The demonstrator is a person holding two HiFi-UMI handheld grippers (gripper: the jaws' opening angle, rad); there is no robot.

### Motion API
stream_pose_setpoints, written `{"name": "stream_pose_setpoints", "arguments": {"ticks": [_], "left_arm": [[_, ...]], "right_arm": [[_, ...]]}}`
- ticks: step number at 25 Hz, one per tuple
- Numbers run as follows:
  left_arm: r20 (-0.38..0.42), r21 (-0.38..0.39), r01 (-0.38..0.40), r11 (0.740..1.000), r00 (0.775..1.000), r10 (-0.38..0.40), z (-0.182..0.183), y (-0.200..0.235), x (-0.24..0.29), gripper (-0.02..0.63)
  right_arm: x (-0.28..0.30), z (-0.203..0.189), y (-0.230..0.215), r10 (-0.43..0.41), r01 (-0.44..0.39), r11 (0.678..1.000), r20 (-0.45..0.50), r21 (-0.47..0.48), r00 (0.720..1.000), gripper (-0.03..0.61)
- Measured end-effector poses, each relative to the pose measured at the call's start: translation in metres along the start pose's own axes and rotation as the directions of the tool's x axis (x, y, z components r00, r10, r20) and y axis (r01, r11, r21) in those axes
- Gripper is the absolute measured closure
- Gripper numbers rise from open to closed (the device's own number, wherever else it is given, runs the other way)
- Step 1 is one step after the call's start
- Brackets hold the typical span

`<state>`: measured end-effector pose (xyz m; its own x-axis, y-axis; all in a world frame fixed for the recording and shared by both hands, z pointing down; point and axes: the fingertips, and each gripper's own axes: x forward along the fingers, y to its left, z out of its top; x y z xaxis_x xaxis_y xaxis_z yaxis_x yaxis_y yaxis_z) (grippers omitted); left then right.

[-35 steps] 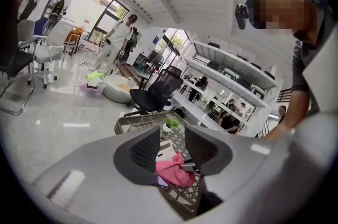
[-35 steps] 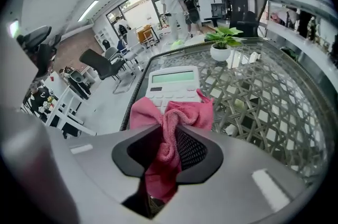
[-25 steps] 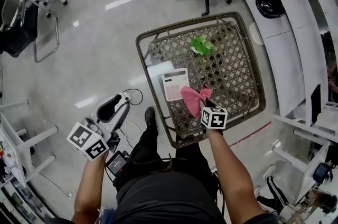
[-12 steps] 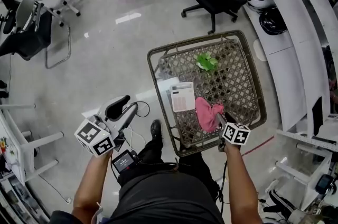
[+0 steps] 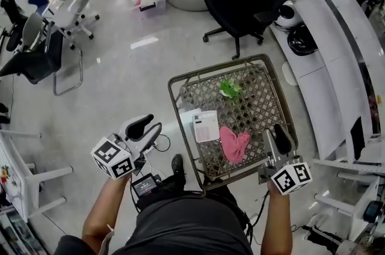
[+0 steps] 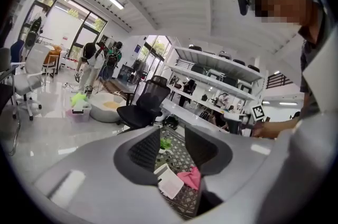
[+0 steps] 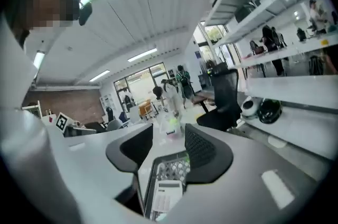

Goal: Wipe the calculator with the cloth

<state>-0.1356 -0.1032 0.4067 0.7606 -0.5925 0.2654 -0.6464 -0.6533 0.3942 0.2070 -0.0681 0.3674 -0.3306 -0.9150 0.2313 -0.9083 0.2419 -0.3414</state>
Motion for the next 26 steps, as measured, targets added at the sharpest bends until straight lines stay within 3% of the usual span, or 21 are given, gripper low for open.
{"name": "stream_pose_setpoints", "arguments": {"ticks": [4, 9, 26], "left_arm": [[0.011, 0.016, 0.022, 1.0, 1.0, -0.022, 0.014, -0.005, 0.004, 0.419], [0.032, 0.027, 0.037, 0.999, 0.999, -0.038, 0.024, -0.006, 0.002, 0.419], [0.065, 0.013, 0.037, 0.999, 0.997, -0.038, 0.019, 0.004, -0.02, 0.419]], "right_arm": [[-0.01, 0.071, 0.04, 0.04, -0.032, 0.996, 0.101, -0.078, 0.994, 0.394], [-0.025, 0.114, 0.072, 0.071, -0.051, 0.992, 0.173, -0.115, 0.982, 0.396], [-0.051, 0.141, 0.115, 0.073, -0.036, 0.982, 0.194, -0.185, 0.978, 0.408]]}}
